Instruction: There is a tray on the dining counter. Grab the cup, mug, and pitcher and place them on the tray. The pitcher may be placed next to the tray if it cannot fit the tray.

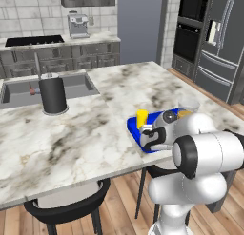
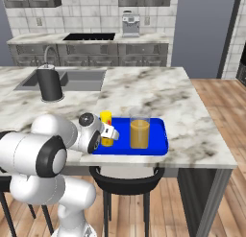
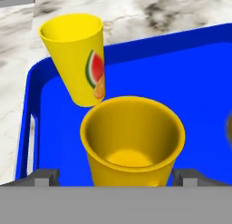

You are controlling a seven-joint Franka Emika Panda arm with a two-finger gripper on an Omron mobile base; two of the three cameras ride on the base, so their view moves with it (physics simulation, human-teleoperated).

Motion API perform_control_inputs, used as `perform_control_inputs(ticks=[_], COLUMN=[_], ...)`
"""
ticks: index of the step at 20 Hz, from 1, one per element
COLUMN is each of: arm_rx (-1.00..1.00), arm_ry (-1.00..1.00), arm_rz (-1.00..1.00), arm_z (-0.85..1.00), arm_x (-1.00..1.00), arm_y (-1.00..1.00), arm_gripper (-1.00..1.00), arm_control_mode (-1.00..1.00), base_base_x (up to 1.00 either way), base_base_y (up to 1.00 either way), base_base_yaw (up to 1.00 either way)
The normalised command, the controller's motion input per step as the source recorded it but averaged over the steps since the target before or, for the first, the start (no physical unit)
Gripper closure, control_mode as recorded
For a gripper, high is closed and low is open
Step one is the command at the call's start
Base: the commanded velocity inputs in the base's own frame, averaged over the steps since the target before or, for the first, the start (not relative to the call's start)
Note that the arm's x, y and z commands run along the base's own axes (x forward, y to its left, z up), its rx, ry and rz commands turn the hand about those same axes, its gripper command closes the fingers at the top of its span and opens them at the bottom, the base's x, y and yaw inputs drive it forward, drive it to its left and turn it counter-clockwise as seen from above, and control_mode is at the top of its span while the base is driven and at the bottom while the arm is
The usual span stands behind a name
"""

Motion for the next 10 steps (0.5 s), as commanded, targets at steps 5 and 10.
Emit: perform_control_inputs(ticks=[5,10], arm_rx=[0.00,0.00], arm_ry=[0.00,0.02], arm_rz=[0.00,0.00], arm_z=[0.20,0.34], arm_x=[0.00,0.00], arm_y=[-0.14,-0.14], arm_gripper=[-1.00,-1.00], arm_control_mode=[-1.00,-1.00], base_base_x=[0.00,0.00], base_base_y=[0.00,0.00], base_base_yaw=[0.00,0.00])
